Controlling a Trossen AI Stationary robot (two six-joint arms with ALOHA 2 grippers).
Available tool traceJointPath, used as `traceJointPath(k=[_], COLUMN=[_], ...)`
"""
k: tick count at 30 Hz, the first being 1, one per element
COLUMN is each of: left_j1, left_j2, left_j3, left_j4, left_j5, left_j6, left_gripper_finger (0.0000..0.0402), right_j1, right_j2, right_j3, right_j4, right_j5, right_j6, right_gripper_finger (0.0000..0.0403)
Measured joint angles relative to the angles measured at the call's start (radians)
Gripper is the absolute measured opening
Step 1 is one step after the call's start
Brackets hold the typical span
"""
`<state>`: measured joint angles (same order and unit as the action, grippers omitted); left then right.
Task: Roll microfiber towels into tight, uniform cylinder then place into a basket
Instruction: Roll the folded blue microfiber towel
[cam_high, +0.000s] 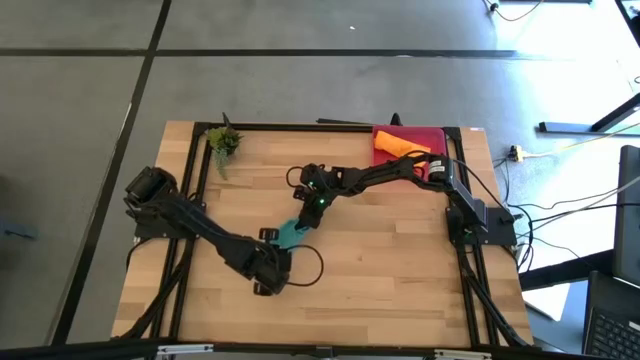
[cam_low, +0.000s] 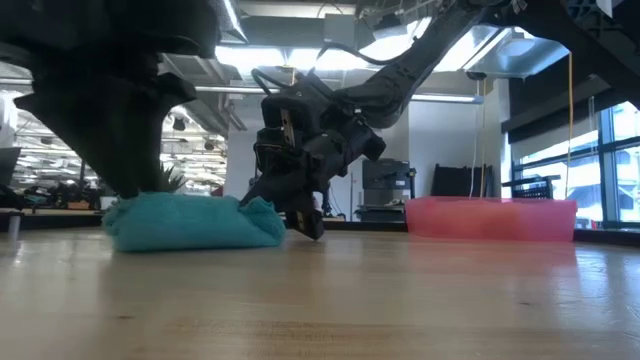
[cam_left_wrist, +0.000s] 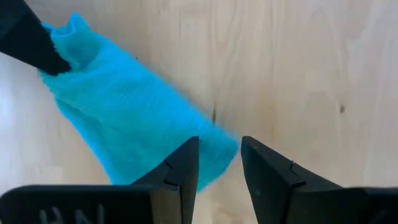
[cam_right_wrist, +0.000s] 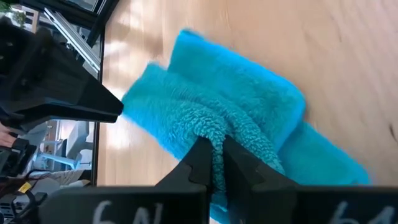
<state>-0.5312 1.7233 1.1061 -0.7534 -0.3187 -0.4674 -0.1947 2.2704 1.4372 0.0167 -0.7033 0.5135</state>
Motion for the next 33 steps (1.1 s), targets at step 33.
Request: traceJointPath(k=[33], left_j1=[-0.071], left_j2=[-0.004], left_j3=[-0.102], left_j4=[0.004], left_j5=[-0.197], left_j6=[-0.525], left_gripper_finger=[0.0113], right_j1=[0.001], right_j2=[0.001], right_j3=[0.000], right_j4=[0.016], right_j5=[-0.003], right_j6=[0.002], right_gripper_finger=[0.0025])
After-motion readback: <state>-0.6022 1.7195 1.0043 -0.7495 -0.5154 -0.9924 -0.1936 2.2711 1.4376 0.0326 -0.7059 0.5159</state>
